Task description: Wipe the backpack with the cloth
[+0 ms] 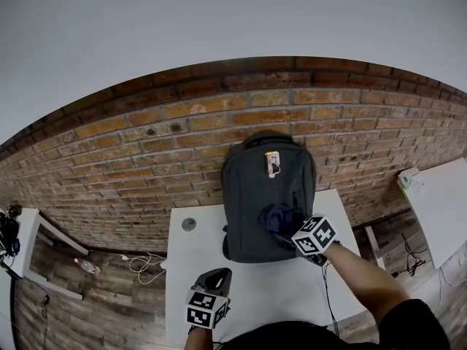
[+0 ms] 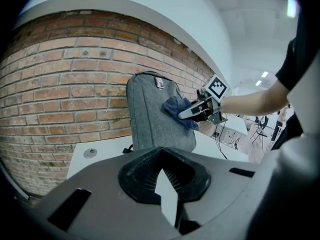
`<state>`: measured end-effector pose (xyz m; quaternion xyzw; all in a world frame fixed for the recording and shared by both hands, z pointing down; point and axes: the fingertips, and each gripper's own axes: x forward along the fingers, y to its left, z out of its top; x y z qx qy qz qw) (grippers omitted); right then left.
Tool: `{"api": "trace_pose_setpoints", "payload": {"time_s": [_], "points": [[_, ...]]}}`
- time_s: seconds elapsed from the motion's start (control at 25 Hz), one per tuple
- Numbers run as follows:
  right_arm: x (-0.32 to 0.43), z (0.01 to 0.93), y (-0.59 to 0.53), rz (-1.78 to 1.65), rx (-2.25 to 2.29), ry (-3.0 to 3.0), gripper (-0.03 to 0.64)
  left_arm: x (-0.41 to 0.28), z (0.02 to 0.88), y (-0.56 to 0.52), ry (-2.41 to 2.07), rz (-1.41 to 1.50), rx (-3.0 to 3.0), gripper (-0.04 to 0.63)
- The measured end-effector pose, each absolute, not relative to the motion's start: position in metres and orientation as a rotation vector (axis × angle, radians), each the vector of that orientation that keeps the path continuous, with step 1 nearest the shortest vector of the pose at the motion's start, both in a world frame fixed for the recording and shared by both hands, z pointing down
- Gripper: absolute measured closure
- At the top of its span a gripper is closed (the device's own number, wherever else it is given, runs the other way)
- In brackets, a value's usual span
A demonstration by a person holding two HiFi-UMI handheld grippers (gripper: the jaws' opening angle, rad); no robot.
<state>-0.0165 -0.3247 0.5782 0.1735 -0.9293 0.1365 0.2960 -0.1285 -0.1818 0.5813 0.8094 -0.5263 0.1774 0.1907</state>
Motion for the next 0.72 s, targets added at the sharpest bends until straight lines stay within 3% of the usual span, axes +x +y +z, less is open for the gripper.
{"api": "trace_pose_setpoints", "payload": {"time_s": [0.72], "points": [[0.011,0.658,-0.267,0.302,0.372,-2.310,0.569,-0.124,0.586,-0.175,-1.422,0.527,2.296,0.614]]}}
